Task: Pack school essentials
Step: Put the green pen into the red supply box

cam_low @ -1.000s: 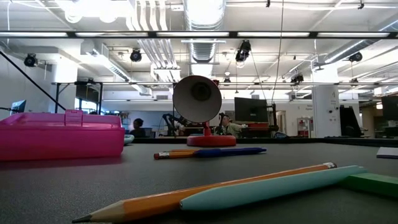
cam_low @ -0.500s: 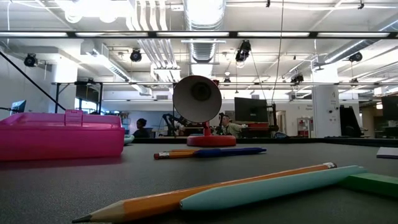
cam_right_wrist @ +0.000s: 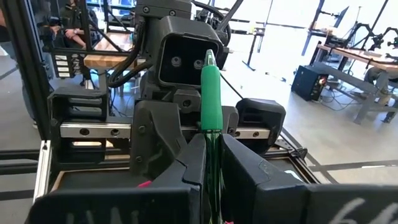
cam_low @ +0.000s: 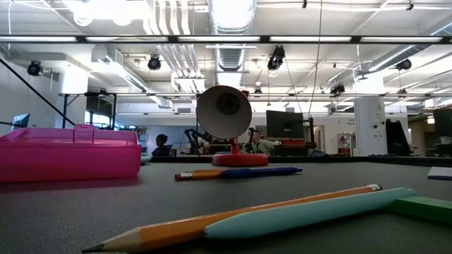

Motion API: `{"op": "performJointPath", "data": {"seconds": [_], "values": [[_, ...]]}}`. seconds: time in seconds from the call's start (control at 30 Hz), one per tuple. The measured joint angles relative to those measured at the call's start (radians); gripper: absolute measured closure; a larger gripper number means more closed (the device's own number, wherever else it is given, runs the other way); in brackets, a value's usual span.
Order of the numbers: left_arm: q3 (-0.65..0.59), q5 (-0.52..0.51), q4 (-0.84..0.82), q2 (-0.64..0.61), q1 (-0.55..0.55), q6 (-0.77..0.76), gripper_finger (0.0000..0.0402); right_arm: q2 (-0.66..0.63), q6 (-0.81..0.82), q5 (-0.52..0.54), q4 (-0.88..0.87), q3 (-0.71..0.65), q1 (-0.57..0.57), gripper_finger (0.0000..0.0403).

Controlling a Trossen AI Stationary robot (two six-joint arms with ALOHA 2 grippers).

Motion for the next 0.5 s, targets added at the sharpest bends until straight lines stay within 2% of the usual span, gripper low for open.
{"op": "performJointPath", "data": {"seconds": [0.23, 0.37, 0.5], "values": [[0.0, 0.006, -0.004, 0.0, 0.0, 0.0, 0.0379, -0.001, 0.068, -0.001, -0.024, 0.0, 0.0, 0.0364], [0.0, 0.006, -0.004, 0.0, 0.0, 0.002, 0.0378, -0.001, 0.091, 0.001, -0.059, 0.004, 0.0, 0.0323], [0.0, 0.009, -0.005, 0.001, 0.0, 0.002, 0.0378, -0.001, 0.115, 0.003, -0.171, 0.052, 0.0, 0.0268]]}}
